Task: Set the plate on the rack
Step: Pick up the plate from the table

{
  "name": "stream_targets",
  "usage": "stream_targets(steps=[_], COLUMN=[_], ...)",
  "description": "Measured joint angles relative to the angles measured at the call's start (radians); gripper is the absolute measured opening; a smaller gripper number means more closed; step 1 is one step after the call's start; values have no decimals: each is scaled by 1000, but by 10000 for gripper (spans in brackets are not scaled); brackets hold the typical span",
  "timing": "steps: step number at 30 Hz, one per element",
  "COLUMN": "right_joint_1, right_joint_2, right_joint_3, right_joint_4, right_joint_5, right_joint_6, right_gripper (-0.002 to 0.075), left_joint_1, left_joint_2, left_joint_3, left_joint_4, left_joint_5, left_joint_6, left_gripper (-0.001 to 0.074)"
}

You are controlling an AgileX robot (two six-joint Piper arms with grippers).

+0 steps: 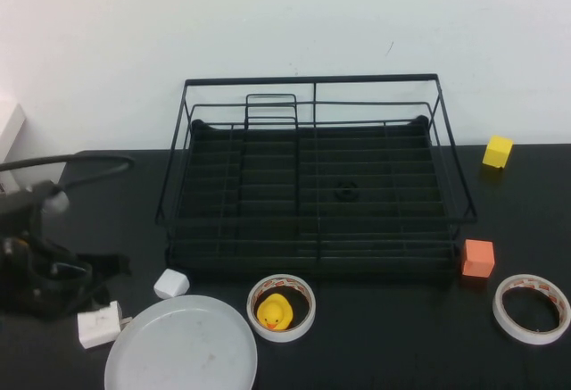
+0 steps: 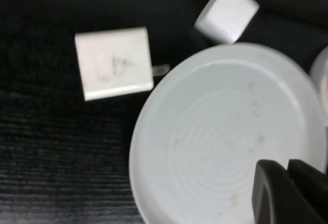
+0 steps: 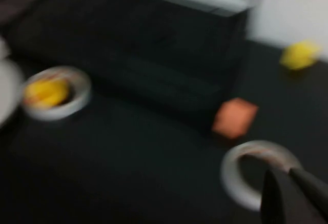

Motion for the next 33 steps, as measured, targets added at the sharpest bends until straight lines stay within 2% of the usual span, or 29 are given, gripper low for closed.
stream_targets(steps=[4,8,14,17,24,26,33], right_joint_1=[21,24,32,90,397,458,562], right_joint_2=[138,350,651,790,1086,1166,1405], right_joint_3=[-26,-26,-30,-58,-254,-317,-517], right_joint_4=[205,433,836,1024,1216,1264,1396], right_joint_5=[100,166,139,61,-138,-178,-169], right_joint_6=[-156,-393,-755,-875,-941,-943,-949], right_gripper=[-2,-2,-2,-2,-2,-2,-2], left_joint_1=[0,0,0,0,0,0,0], left_joint_2=[-112,-267,-554,-692,-926,-967,-1073], left_joint_3=[7,38,103,144,289,332,388], left_joint_4=[2,-21,-25,-25,-25,-25,-25], left_joint_5=[10,6,6,6,11,11,-1], left_joint_6=[-1,-1,5,16,39,44,44], left_gripper=[6,1,0,0,0,0,0])
